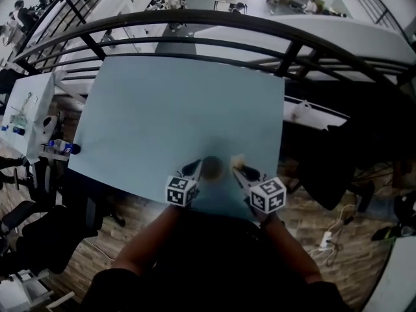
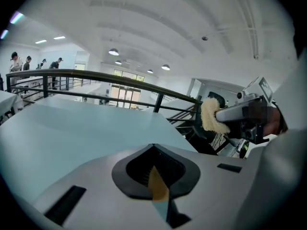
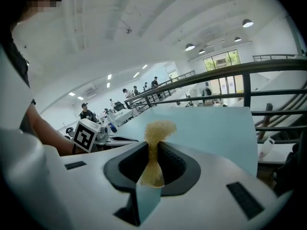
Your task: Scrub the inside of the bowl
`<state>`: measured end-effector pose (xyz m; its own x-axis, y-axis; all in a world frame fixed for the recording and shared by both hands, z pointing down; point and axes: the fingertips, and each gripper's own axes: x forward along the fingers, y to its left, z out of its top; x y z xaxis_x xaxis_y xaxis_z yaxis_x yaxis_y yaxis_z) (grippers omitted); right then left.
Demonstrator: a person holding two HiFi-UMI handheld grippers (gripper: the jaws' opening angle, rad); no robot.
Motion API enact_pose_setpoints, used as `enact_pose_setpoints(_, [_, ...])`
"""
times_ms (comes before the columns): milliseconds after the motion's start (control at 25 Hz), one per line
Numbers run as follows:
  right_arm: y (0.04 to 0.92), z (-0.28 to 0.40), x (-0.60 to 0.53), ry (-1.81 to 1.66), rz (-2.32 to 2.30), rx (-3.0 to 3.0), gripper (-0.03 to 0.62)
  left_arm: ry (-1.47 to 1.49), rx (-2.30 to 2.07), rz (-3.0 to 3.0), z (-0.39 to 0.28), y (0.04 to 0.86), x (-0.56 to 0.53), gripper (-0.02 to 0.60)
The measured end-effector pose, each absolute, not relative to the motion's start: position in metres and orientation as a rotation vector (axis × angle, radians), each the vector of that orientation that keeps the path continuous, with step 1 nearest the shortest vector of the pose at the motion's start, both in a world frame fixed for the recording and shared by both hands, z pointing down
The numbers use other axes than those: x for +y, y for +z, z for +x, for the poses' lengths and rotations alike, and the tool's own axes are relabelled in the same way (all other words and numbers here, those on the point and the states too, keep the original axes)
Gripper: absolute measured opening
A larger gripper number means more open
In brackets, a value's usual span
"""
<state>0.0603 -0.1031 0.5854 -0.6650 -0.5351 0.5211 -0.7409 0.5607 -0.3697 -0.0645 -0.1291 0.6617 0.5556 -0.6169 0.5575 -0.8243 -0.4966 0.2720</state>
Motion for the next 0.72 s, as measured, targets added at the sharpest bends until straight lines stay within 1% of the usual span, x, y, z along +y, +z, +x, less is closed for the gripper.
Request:
enact_pose_setpoints(240, [0.543, 0.053, -0.079, 0.765, 0.926, -2.549, 0.066, 0.319, -1.072, 2.352, -0.039, 0.581, -0.089, -0.003])
enact_pose_setpoints(440, [0.546, 0.048, -0.07, 0.774, 0.904, -2.574, 0.066, 0.293, -1.087, 2.472, -0.038, 0.53, -0.063, -0.003])
enact_pose_setpoints(560, [0.546, 0.037, -0.059, 0.774, 0.887, -2.599, 0.066, 0.242, -1.054, 2.456, -0.046, 0.517, -0.055, -0.002])
enact_pose_setpoints(720, [0.543, 0.023, -0.043, 0.766, 0.904, -2.611, 0.066, 0.253, -0.982, 2.466, -0.056, 0.517, -0.04, -0.002])
